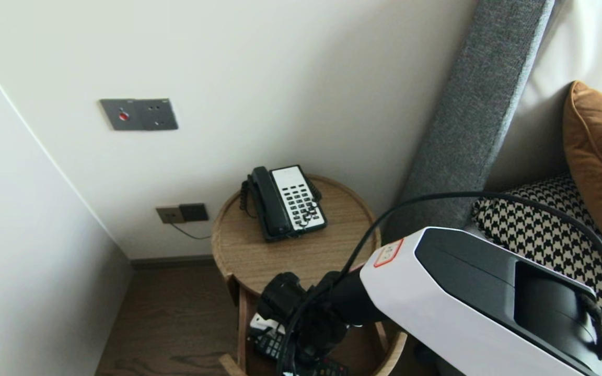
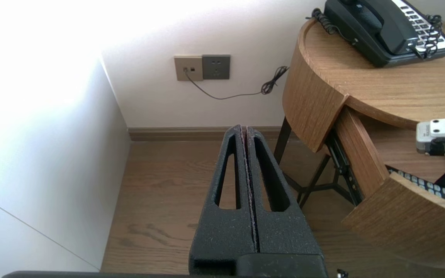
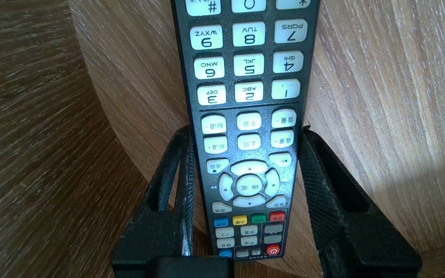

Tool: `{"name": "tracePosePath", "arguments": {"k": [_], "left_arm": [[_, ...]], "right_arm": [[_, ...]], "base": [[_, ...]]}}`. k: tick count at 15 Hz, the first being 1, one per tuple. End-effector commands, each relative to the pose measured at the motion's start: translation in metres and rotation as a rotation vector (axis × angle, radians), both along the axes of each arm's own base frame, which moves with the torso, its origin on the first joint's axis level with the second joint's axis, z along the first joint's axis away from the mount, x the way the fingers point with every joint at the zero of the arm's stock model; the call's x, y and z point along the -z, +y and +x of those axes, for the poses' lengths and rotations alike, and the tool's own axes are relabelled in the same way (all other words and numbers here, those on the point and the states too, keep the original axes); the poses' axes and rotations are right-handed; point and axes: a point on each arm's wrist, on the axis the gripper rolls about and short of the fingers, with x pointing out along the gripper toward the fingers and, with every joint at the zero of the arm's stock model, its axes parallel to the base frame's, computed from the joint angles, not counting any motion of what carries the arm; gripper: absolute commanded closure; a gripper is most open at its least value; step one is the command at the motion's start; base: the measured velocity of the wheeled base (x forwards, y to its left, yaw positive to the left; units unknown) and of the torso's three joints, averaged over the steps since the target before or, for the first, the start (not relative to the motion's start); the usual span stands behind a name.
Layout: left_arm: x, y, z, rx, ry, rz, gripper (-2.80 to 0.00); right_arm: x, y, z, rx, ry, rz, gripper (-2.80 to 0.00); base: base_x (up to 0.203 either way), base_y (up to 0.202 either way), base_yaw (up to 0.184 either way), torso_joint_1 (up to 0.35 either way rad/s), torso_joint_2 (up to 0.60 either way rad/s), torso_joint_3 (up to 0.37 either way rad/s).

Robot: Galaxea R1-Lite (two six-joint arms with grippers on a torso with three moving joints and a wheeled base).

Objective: Put the remote controls on the table in the drawer one by one

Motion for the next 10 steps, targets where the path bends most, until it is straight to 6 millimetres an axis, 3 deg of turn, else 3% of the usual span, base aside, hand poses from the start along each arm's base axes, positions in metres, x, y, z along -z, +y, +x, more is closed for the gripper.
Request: {"name": "tracePosePath", "arguments": {"k": [1, 10], "left_arm": [[0.0005, 0.0000, -0.0002, 0.000, -0.004, -0.001, 0.00], [0.0005, 0.0000, -0.0002, 0.000, -0.004, -0.001, 0.00]], "right_arm": [[0.0054, -0.0018, -0.0018, -0.002, 0.011, -0.015, 0.00], [0.0004, -0.0009, -0.0017, -0.004, -0.004, -0.011, 0.00]], "base": [[0.000, 0.000, 0.000, 0.000, 0.00, 0.000], [0.000, 0.000, 0.000, 0.000, 0.00, 0.000]]}}
